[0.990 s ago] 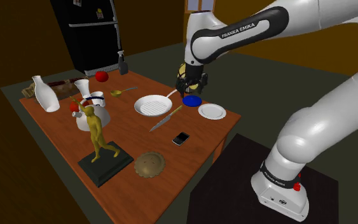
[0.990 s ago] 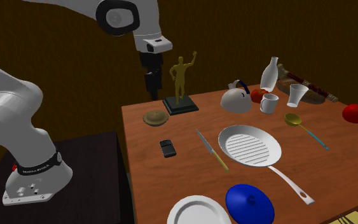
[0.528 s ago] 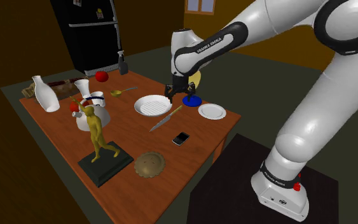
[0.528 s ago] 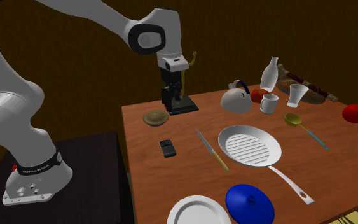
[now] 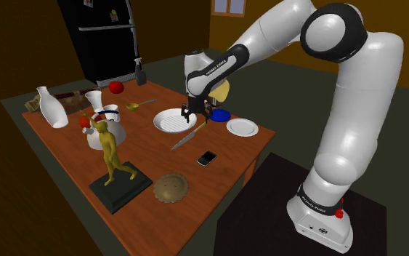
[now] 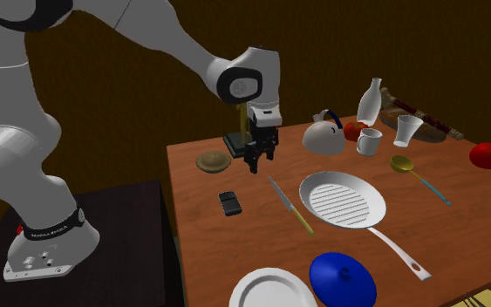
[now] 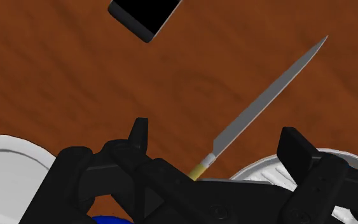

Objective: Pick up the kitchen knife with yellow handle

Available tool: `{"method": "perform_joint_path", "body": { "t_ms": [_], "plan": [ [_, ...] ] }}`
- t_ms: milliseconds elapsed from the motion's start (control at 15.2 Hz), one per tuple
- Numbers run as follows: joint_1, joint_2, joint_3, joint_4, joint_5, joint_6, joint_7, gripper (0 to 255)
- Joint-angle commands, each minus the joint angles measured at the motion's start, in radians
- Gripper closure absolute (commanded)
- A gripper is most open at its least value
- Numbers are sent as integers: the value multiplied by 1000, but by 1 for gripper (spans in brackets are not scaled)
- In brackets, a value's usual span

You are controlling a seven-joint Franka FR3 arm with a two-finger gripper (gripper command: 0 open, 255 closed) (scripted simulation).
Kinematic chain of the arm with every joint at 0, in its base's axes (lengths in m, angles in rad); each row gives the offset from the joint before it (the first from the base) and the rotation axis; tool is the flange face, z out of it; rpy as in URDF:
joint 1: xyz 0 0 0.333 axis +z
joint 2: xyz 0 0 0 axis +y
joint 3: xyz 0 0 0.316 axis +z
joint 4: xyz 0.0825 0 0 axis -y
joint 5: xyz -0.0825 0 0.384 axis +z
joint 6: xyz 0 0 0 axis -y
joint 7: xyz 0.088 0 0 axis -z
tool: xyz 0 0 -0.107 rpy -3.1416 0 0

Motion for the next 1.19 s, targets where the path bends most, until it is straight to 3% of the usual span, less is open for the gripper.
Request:
{"method": "perform_joint_path", "body": {
  "t_ms": [0, 594, 1122],
  "plan": [
    [4, 78, -17, 56, -12, 13, 70, 0],
    [13, 412, -103, 357, 5, 11, 302, 0],
    [16, 497, -112, 383, 2, 68, 319, 0]
  ]
}}
